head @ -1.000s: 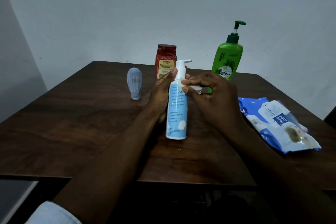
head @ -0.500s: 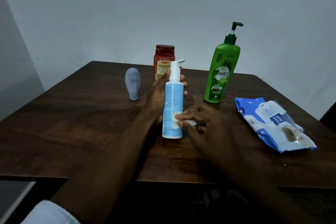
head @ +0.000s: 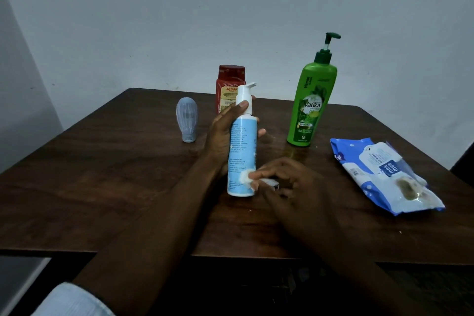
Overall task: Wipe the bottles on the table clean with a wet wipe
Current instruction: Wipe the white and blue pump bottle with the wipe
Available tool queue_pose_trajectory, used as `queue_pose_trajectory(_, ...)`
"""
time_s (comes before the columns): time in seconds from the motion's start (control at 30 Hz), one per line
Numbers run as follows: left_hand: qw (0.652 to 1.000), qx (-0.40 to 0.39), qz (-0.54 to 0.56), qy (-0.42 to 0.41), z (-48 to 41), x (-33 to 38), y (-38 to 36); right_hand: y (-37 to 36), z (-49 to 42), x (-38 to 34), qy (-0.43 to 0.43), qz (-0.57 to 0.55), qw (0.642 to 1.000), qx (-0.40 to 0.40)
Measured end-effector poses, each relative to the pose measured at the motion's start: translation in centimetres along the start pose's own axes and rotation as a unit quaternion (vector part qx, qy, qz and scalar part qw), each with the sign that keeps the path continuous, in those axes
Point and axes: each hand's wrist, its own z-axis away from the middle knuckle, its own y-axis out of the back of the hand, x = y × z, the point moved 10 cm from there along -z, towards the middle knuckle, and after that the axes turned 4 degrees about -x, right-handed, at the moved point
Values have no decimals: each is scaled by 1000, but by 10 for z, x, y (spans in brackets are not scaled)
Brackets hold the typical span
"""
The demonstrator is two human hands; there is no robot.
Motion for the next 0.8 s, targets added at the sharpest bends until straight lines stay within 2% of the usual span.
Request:
queue_pose_trajectory(0.17,999,-32,37,14,0,-4,-5,9,-35,-3,15,-1,999,42)
queue_pose_trajectory(0.33,996,-45,64,35,1,-8,-9,26,-71,-17,36,53,995,82)
queue_pose_trajectory(0.8,995,-50,80,20,1,-5,-9,12,-58,-19,55,66,995,47)
